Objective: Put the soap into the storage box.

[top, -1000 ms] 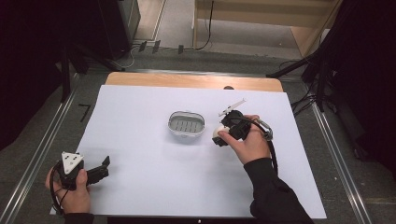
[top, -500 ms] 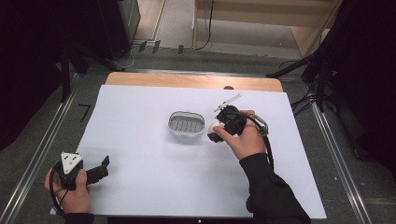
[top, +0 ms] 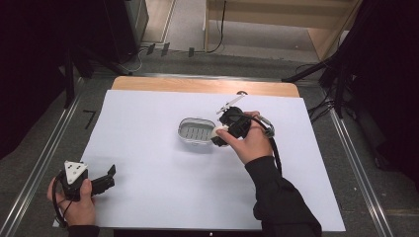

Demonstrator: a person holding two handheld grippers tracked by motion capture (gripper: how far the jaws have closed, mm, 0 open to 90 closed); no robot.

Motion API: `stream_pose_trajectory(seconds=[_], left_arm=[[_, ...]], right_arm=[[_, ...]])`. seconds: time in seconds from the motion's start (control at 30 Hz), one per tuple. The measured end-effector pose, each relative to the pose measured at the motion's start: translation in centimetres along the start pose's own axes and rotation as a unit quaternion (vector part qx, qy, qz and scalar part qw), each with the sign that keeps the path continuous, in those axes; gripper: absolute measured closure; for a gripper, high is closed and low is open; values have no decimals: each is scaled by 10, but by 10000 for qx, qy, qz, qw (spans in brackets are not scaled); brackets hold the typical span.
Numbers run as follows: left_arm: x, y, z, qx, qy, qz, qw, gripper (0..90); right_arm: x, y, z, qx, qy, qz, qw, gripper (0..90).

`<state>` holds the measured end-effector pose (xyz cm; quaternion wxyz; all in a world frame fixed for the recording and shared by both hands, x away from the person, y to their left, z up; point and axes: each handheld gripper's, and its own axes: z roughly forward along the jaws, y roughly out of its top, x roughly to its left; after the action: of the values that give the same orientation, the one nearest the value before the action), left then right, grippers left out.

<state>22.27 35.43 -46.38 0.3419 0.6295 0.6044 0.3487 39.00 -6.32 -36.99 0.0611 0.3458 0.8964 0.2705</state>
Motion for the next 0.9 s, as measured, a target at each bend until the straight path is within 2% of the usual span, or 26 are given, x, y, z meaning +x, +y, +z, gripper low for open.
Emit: stream_pose_trajectory(seconds=[0.6,0.9], left_arm=[[0,0,0,1,-11,2,10000,1],[0,0,0,1,-27,-1,10000,1]], right_arm=[[6,23,11,6,96,-118,9999,248],[13,42,27,102,221,-195,9995,248]])
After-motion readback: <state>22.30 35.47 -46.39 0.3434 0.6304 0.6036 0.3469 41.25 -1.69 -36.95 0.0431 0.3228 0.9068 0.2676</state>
